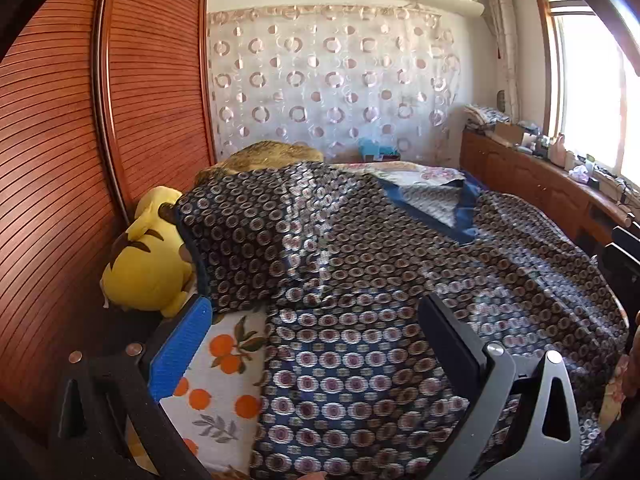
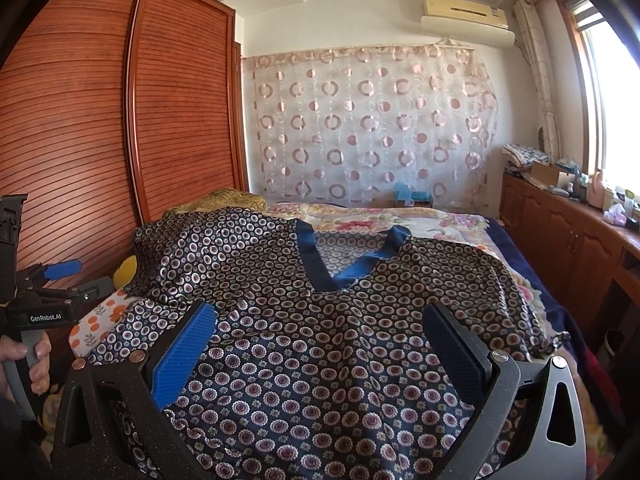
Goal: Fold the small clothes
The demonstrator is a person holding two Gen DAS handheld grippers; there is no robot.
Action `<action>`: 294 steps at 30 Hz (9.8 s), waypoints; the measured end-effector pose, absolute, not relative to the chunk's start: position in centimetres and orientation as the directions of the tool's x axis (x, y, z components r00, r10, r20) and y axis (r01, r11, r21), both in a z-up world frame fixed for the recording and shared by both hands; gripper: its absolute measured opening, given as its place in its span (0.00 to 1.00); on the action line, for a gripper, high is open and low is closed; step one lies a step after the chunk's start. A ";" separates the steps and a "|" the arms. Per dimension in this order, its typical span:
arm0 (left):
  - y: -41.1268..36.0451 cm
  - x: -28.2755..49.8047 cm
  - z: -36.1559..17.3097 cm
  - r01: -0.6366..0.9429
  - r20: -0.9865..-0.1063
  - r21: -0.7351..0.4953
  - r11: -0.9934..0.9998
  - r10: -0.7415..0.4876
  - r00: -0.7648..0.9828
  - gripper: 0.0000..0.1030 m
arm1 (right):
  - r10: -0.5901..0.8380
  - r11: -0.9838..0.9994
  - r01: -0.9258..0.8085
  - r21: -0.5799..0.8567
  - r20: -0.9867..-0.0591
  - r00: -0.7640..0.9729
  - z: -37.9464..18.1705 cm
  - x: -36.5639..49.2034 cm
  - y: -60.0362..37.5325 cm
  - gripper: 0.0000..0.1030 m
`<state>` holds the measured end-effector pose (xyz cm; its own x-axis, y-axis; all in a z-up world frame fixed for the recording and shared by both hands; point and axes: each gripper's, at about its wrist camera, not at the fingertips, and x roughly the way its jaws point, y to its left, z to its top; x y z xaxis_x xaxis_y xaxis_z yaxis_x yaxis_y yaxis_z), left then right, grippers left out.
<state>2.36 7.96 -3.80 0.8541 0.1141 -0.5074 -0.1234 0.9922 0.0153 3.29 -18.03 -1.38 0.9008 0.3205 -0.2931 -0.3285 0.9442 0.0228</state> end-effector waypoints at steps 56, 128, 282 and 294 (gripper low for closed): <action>12.3 11.4 -1.8 0.090 -0.618 -0.064 0.994 -0.110 0.778 0.06 | 0.456 0.859 -0.510 0.034 -0.504 0.734 -4.6 13.2 -12.8 0.94; 17.1 3.1 -7.3 -0.047 -0.647 -0.122 0.991 -0.043 0.762 0.75 | 0.573 0.705 -0.703 -0.091 -0.511 0.641 1.2 26.9 -0.2 0.04; -0.5 10.4 -6.8 0.177 -0.659 -0.032 0.984 -0.154 0.737 0.81 | 0.373 0.923 -0.358 0.142 -0.566 0.735 1.2 27.8 -25.1 0.03; -0.3 10.3 -6.7 0.203 -0.656 -0.056 0.978 -0.189 0.731 0.81 | 0.375 0.896 -0.443 0.032 -0.588 0.717 1.0 26.8 -20.5 0.46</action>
<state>10.32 -0.30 -6.67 0.7309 -0.1890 -0.6558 0.2029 0.9776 -0.0556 26.77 -20.48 1.04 0.7167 0.3752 -0.5878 -0.4429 0.8960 0.0319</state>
